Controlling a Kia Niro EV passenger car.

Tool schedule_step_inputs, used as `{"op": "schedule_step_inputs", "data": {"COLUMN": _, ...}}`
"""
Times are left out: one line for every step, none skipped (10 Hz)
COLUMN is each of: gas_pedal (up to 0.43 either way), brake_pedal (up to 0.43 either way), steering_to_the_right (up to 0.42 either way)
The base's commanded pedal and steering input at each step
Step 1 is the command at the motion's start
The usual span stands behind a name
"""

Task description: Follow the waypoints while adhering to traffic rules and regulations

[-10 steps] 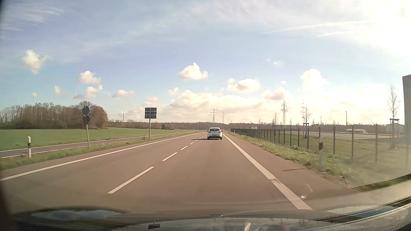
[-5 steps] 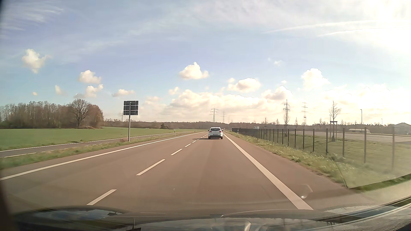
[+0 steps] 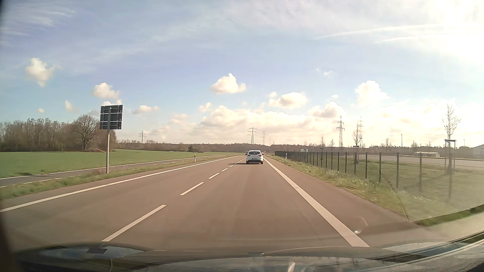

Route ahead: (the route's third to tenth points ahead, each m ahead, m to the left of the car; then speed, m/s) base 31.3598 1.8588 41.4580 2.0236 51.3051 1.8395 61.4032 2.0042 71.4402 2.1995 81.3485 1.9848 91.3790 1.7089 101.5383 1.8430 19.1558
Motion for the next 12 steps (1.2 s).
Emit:
{"op": "schedule_step_inputs", "data": {"gas_pedal": 0.299, "brake_pedal": 0.0, "steering_to_the_right": 0.0}}
{"op": "schedule_step_inputs", "data": {"gas_pedal": 0.299, "brake_pedal": 0.0, "steering_to_the_right": 0.0}}
{"op": "schedule_step_inputs", "data": {"gas_pedal": 0.299, "brake_pedal": 0.0, "steering_to_the_right": 0.0}}
{"op": "schedule_step_inputs", "data": {"gas_pedal": 0.299, "brake_pedal": 0.0, "steering_to_the_right": 0.0}}
{"op": "schedule_step_inputs", "data": {"gas_pedal": 0.299, "brake_pedal": 0.0, "steering_to_the_right": -0.001}}
{"op": "schedule_step_inputs", "data": {"gas_pedal": 0.299, "brake_pedal": 0.0, "steering_to_the_right": 0.0}}
{"op": "schedule_step_inputs", "data": {"gas_pedal": 0.299, "brake_pedal": 0.0, "steering_to_the_right": 0.0}}
{"op": "schedule_step_inputs", "data": {"gas_pedal": 0.287, "brake_pedal": 0.0, "steering_to_the_right": 0.0}}
{"op": "schedule_step_inputs", "data": {"gas_pedal": 0.287, "brake_pedal": 0.0, "steering_to_the_right": 0.0}}
{"op": "schedule_step_inputs", "data": {"gas_pedal": 0.287, "brake_pedal": 0.0, "steering_to_the_right": 0.001}}
{"op": "schedule_step_inputs", "data": {"gas_pedal": 0.287, "brake_pedal": 0.0, "steering_to_the_right": 0.001}}
{"op": "schedule_step_inputs", "data": {"gas_pedal": 0.287, "brake_pedal": 0.0, "steering_to_the_right": 0.001}}
